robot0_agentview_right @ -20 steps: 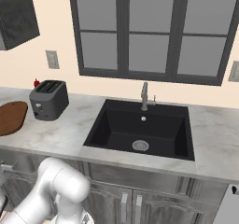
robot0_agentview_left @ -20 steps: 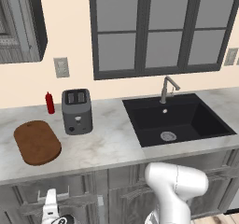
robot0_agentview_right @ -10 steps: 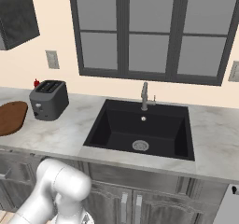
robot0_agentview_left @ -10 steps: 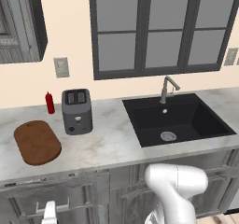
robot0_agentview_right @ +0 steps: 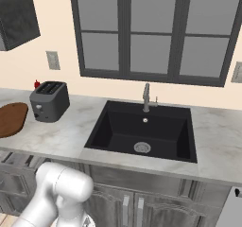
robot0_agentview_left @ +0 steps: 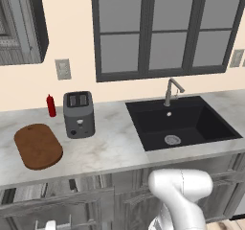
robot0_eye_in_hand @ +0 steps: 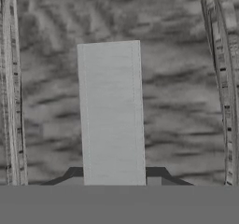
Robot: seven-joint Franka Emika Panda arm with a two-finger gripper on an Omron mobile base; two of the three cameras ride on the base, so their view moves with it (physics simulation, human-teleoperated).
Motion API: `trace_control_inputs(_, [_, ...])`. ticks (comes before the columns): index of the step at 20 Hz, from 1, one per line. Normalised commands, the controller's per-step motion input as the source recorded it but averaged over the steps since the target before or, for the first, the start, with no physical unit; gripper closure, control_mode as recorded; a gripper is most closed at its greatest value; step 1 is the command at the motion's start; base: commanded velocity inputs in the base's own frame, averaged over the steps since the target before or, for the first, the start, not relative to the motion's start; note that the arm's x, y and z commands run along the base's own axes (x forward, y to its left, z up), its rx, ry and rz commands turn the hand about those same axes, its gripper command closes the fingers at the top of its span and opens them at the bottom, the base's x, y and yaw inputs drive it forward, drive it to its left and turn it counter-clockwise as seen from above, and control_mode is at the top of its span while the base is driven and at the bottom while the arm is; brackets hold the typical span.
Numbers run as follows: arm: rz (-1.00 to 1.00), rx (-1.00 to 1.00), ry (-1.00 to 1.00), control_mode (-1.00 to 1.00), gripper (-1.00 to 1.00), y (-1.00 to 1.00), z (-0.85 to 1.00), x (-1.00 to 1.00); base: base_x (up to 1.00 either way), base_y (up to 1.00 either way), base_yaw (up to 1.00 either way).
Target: Open the drawer on the left and place the cutting tools on the cutting board.
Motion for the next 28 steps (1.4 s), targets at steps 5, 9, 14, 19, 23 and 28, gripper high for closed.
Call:
trace_control_inputs(5, [0.0,0.0,0.0,-1.0,1.0,0.0,0.0,-0.48,0.0,0.0,0.0])
trace_control_inputs(9, [0.0,0.0,0.0,-1.0,1.0,0.0,0.0,-0.44,0.0,0.0,0.0])
trace_control_inputs(14, [0.0,0.0,0.0,-1.0,1.0,0.0,0.0,-0.41,0.0,0.0,0.0])
trace_control_inputs(19, [0.0,0.0,0.0,-1.0,1.0,0.0,0.0,-0.4,0.0,0.0,0.0])
trace_control_inputs(23, [0.0,0.0,0.0,-1.0,1.0,0.0,0.0,-0.37,0.0,0.0,0.0])
trace_control_inputs(28, [0.0,0.0,0.0,-1.0,1.0,0.0,0.0,-0.36,0.0,0.0,0.0])
